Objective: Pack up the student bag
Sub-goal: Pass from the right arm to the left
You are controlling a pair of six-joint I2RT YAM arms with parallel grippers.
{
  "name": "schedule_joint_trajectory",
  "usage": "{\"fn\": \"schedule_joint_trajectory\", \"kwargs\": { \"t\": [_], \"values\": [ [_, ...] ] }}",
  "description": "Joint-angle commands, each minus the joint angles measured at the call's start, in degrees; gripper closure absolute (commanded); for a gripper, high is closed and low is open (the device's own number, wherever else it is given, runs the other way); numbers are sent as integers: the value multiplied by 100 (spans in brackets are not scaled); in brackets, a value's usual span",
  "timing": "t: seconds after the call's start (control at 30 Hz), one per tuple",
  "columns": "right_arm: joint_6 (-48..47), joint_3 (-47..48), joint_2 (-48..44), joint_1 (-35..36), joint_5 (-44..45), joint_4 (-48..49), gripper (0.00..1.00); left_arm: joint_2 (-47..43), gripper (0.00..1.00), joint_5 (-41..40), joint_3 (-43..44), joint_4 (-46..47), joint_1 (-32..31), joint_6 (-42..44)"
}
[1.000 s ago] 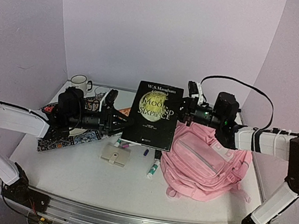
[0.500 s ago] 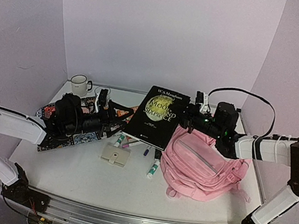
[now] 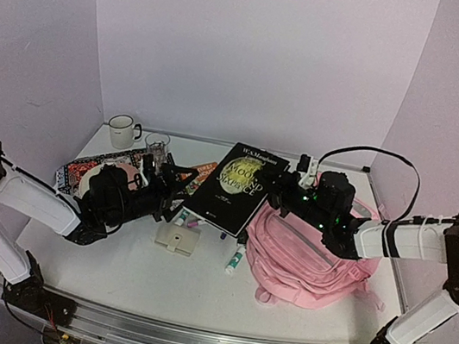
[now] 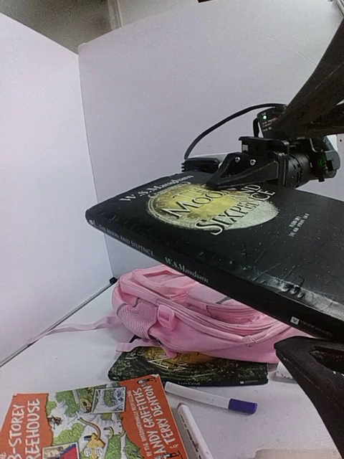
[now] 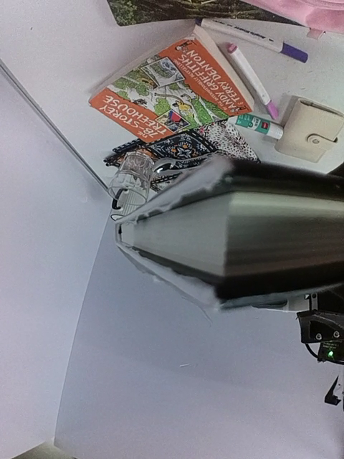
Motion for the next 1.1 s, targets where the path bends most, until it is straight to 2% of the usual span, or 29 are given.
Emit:
{"fn": "schedule_joint_trajectory", "kwargs": {
  "t": [0.0,0.27,0.4,0.83,0.93,1.07],
  "values": [
    [30,269,-536,58,528,2105,100,-182,1,-129,-291,494,-206,-422],
    [90,298,-562,58,416,2221,100,-23,1,-202,-336,482,-103,-590],
    [169,246,-514,91,533,2305,100,-3,1,168,-62,485,-121,-396],
    [471,134,-144,351,1033,3407,100,559,12,425,645,875,-466,-336],
    [513,156,-73,399,1074,3613,100,743,17,402,641,1200,-470,-455],
    [512,79,-30,436,1150,3691,100,876,34,340,600,1646,-474,-578]
  ]
}}
